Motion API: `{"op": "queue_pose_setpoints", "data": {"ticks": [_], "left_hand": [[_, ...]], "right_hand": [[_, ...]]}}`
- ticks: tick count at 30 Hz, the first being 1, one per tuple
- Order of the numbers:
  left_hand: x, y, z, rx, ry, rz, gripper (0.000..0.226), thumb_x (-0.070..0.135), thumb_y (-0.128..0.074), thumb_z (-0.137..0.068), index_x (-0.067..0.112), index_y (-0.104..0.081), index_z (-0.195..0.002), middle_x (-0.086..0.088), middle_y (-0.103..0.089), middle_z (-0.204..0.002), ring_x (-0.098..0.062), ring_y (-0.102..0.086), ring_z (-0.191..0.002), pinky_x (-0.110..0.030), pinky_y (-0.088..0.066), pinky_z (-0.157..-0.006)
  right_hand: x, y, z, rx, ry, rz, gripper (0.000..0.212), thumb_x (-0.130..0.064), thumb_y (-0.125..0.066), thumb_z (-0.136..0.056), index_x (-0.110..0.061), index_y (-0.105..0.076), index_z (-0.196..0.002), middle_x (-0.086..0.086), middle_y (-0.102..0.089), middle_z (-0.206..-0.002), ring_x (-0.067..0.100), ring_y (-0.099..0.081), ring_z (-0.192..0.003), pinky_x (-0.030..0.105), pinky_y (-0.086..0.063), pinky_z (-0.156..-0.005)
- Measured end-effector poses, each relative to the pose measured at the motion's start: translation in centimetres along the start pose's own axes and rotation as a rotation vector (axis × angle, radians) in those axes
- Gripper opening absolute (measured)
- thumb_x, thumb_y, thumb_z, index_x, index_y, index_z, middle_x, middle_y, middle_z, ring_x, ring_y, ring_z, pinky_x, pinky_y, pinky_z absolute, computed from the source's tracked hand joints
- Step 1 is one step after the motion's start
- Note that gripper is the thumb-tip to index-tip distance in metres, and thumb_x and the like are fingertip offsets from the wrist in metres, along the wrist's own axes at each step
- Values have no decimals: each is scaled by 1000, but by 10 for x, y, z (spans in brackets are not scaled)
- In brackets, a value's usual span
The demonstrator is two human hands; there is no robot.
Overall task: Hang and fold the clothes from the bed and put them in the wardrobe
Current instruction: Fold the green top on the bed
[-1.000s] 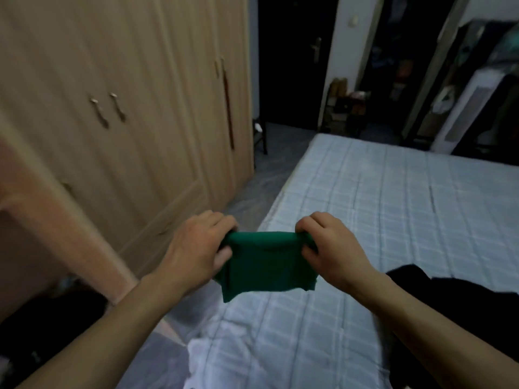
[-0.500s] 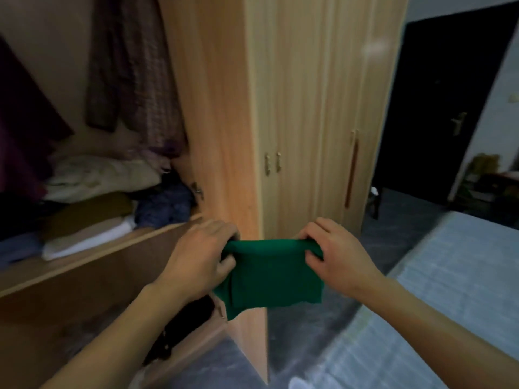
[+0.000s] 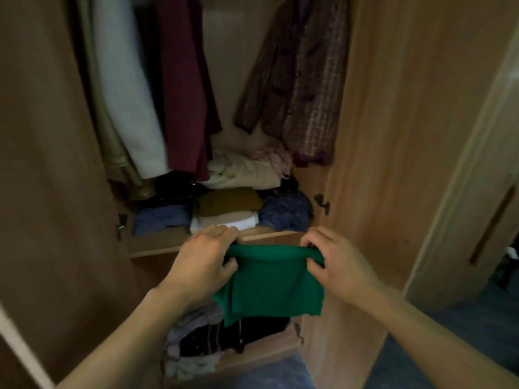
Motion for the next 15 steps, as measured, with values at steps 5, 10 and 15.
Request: {"op": "queue_pose_setpoints", "data": {"ticks": [5, 10, 15], "left_hand": [[-55, 4, 11, 19, 76, -29, 27, 19, -68, -76, 28, -52, -96, 9, -52, -92, -19, -51, -90, -30, -34, -69], [-91, -13, 6, 46, 156, -31, 33, 19, -72, -75, 30, -52, -99, 16, -46, -92, -17, -52, -88, -28, -35, -66], [-109, -43, -41, 17, 194, -64, 29, 22, -69, -78, 32, -52, -99, 10, -53, -96, -19, -53, -92, -37, -48, -68]], "right_hand": [[-18, -42, -46, -40, 72, -30, 26, -12, -67, -76, -22, -57, -97, -9, -52, -96, 14, -53, -92, 32, -46, -76], [-6, -79, -83, -59, 104, -112, 26, -14, -66, -80, -28, -54, -98, -17, -46, -97, 6, -49, -94, 27, -46, -78], [41, -105, -117, -63, 108, -174, 24, -12, -65, -81, -25, -56, -98, -13, -49, -97, 9, -50, -94, 29, -45, -82]]}}
Point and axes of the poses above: each hand's wrist, its own z-axis away from the middle knuckle, its own y-axis out of the back of the hand, x = y × z, the point moved 5 cm from there along -z, towards the middle knuckle
